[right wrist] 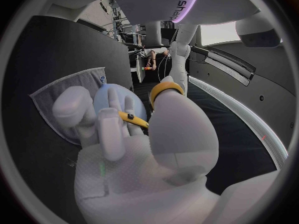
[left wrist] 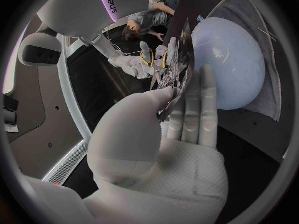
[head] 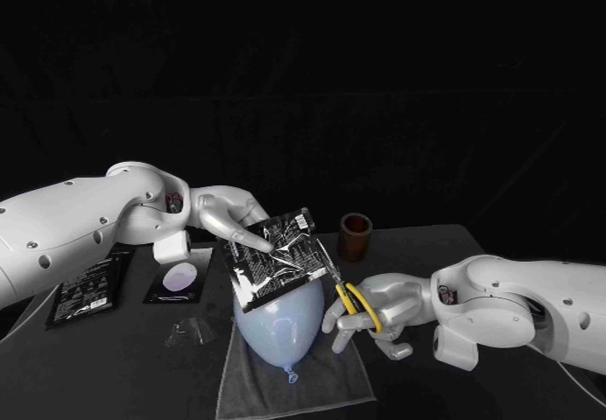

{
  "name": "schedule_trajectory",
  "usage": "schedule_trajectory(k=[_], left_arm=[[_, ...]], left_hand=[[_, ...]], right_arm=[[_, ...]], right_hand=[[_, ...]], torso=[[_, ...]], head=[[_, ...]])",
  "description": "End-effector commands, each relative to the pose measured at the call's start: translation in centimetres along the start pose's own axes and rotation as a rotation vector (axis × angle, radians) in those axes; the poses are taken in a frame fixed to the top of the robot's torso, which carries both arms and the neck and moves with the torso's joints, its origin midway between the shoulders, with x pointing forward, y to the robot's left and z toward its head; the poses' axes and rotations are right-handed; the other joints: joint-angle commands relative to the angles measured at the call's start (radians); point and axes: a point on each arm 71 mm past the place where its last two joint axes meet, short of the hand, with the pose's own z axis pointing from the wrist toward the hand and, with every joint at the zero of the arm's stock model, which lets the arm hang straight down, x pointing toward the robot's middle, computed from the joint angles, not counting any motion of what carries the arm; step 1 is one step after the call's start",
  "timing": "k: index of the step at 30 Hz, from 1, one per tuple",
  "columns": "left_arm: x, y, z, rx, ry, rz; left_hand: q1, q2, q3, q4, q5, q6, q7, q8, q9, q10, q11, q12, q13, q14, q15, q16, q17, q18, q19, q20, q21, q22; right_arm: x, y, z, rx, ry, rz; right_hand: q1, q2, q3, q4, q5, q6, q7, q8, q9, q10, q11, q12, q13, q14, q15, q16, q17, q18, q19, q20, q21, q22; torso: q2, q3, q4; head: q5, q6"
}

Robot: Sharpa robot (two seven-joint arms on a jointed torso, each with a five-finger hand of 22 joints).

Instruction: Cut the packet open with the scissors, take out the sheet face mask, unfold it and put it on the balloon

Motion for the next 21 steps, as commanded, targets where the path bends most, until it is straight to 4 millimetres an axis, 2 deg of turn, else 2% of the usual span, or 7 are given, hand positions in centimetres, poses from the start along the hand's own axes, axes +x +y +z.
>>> schedule_trajectory(k=[1,15,21], left_arm=[[0.16,-0.31,0.09,0.014,0.021,-0.001],[0.10,-0.23,0.08,0.010,0.021,-0.002],[0.12,-0.24,0.08,0.009,0.022,-0.002]], left_hand=[[0.003,0.005,0.001,-0.001,0.003,0.005,-0.001,0.003,0.187,0.004,-0.005,-0.001,0.001,-0.001,-0.005,0.004,0.001,0.011,-0.002,-0.007,0.004,0.001],[0.003,0.005,0.001,-0.001,0.003,0.005,-0.001,0.003,0.187,0.004,-0.005,-0.001,0.001,-0.001,-0.005,0.004,0.001,0.011,-0.002,-0.007,0.004,0.001],[0.003,0.005,0.001,-0.001,0.003,0.005,-0.001,0.003,0.187,0.004,-0.005,-0.001,0.001,-0.001,-0.005,0.004,0.001,0.011,-0.002,-0.007,0.004,0.001]], right_arm=[[0.33,0.12,0.12,-0.006,0.027,-0.005],[0.85,0.25,-0.04,-0.010,0.037,-0.015],[0.91,0.25,-0.07,-0.010,0.040,-0.015]], right_hand=[[0.001,0.007,0.006,0.002,-0.002,-0.210,0.196,0.005,-0.002,0.011,-0.002,0.000,-0.002,0.062,-0.002,0.005,0.068,0.019,-0.004,-0.004,-0.003,0.001],[0.003,0.019,0.011,0.001,-0.002,-0.206,0.195,0.012,-0.007,0.015,-0.004,0.001,-0.008,0.062,-0.003,0.004,0.065,0.020,-0.005,-0.005,-0.007,-0.003],[0.004,0.020,0.011,0.001,-0.002,-0.206,0.195,0.013,-0.007,0.016,-0.005,0.002,-0.008,0.062,-0.003,0.004,0.064,0.020,-0.005,-0.005,-0.006,-0.002]], torso=[[0.001,-0.0003,-0.0001],[0.000,0.0009,-0.0016],[0.000,0.0002,-0.0010]], head=[[0.000,-0.001],[0.002,-0.002],[0.001,-0.003]])
